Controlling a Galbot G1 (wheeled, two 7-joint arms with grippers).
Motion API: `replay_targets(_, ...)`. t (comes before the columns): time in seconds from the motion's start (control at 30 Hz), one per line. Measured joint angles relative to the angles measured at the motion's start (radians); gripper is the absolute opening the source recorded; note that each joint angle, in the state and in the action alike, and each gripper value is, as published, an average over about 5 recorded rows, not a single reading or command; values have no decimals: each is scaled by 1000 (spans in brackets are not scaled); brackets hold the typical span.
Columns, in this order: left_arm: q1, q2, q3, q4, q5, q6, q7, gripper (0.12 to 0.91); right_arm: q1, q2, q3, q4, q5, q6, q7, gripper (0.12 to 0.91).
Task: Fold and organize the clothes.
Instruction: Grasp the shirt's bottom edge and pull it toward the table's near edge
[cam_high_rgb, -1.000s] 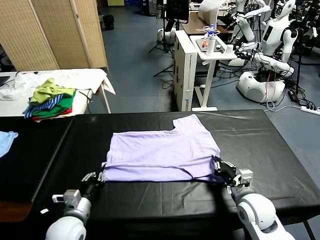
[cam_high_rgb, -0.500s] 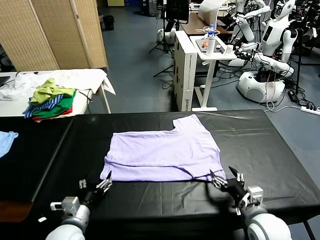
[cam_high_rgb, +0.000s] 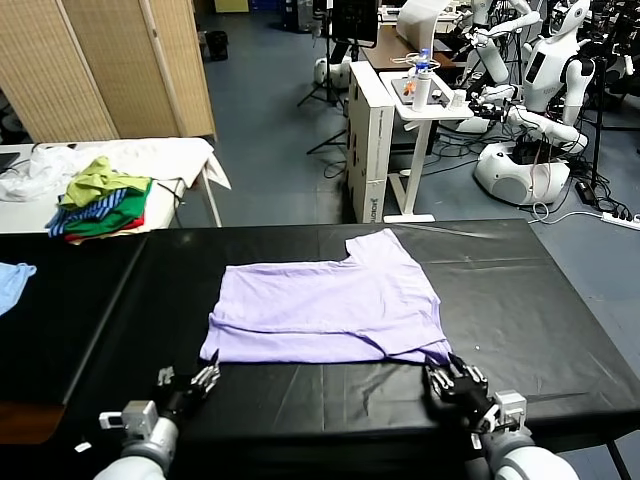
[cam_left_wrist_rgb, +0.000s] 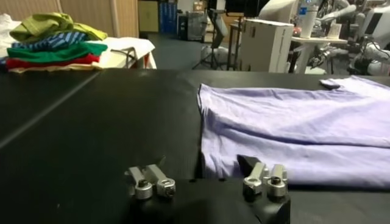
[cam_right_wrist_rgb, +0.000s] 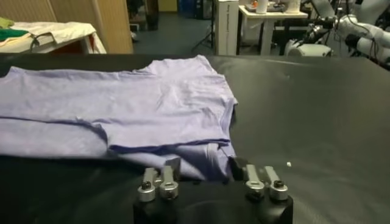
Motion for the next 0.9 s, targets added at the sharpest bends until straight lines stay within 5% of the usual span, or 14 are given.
replay_targets(0.1, 9, 0, 7, -11, 1, 2, 6, 146, -13, -8, 5, 15, 12, -15, 1, 140)
replay_targets(0.9, 266, 34, -53, -168, 82, 34, -31, 144, -210, -78, 78, 207, 80, -218, 38, 140)
